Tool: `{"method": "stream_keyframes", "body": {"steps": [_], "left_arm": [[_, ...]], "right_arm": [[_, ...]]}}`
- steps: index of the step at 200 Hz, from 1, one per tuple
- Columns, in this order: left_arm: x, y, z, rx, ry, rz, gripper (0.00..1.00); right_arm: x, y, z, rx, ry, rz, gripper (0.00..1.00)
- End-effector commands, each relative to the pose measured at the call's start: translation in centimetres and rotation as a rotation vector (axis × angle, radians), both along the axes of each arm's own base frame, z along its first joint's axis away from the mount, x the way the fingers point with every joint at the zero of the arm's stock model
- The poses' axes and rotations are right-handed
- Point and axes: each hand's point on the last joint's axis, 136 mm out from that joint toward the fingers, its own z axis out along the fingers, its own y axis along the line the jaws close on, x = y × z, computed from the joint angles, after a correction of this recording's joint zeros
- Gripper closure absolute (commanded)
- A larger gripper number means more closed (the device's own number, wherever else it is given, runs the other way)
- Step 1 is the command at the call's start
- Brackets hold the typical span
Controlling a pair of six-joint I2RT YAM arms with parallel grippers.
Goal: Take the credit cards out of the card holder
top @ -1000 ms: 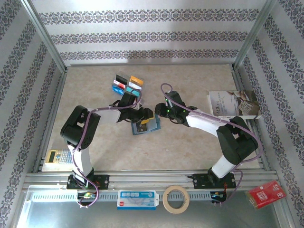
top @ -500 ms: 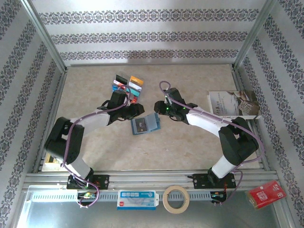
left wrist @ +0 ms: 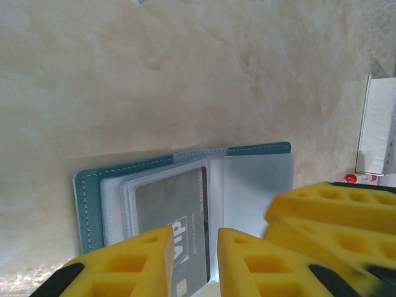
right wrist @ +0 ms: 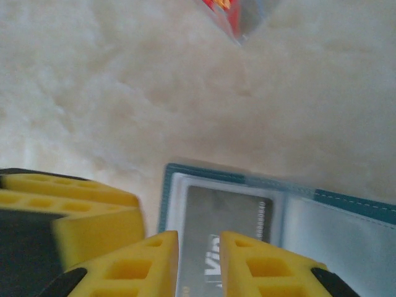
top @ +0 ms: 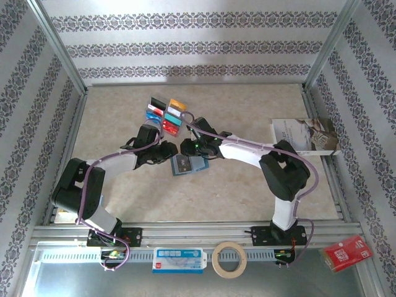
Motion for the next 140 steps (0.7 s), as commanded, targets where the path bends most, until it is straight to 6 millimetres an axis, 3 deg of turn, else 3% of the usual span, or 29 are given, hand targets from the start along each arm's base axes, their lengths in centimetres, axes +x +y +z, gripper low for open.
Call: {"method": "stream_keyframes", "body": {"steps": [1, 39, 73, 140], "left_arm": [[-0.3, -0.6, -0.7, -0.038, 0.041, -0.009, 0.75], [-0.6, -3.0, -1.3, -0.079, 0.091, -0.074, 0.76], [-1.6, -1.4, -3.7, 0.068, 0.176, -0.068, 0.79], [-2.3, -1.1, -6.0, 0.11, 0.226, -0.092, 0.79]], "right_arm": [[0.0, -0.7, -0.9, -0.05, 0.053, -0.04, 0.74], [0.1, -2.8, -3.3, -0.1, 0.106, -0.138, 0.74], [-0.6, -3.9, -4.6, -0.096, 0.159, -0.197, 0.74], [-2.2, -6.1, -7.0, -0.113, 0.226, -0.277, 0.76]]}}
